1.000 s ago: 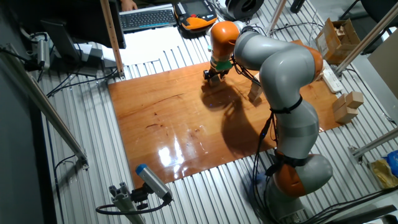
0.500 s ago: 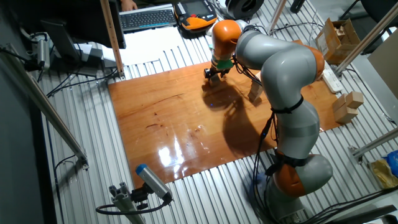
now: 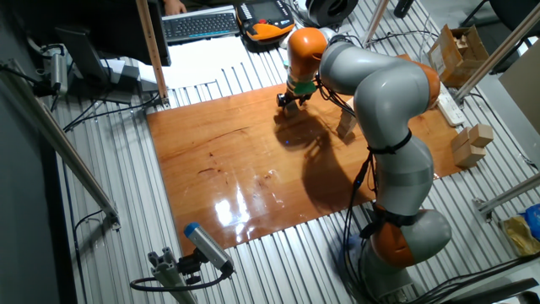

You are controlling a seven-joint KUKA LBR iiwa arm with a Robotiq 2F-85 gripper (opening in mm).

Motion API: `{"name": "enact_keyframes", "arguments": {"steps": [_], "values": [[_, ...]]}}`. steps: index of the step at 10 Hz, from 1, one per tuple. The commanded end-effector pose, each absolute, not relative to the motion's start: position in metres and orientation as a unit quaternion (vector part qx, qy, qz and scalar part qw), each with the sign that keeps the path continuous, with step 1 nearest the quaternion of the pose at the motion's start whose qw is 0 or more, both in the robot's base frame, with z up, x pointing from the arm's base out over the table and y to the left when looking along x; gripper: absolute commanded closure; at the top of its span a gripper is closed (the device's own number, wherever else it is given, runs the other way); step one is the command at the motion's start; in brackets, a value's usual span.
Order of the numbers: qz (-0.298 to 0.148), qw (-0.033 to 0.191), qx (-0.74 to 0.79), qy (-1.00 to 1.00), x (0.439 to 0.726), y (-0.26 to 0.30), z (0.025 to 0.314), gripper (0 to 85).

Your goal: Stack the blocks in a vertical line of five

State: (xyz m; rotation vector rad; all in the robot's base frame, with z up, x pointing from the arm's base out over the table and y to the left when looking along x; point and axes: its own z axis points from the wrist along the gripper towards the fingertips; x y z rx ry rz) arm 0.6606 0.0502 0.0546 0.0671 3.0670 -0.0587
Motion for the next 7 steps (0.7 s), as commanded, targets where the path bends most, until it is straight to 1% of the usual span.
{"name": "enact_keyframes", "arguments": {"steps": [1, 4, 5, 7], "values": [[-0.019, 0.037, 0.022, 0.999, 0.6609, 0.0508, 0.0545, 17.0], [-0.020, 0.037, 0.020, 0.999, 0.6642, 0.0523, 0.0572, 17.0], [-0.021, 0.036, 0.018, 0.999, 0.6643, 0.0520, 0.0563, 34.0], [-0.020, 0.035, 0.015, 0.999, 0.6639, 0.0520, 0.0538, 34.0]]}}
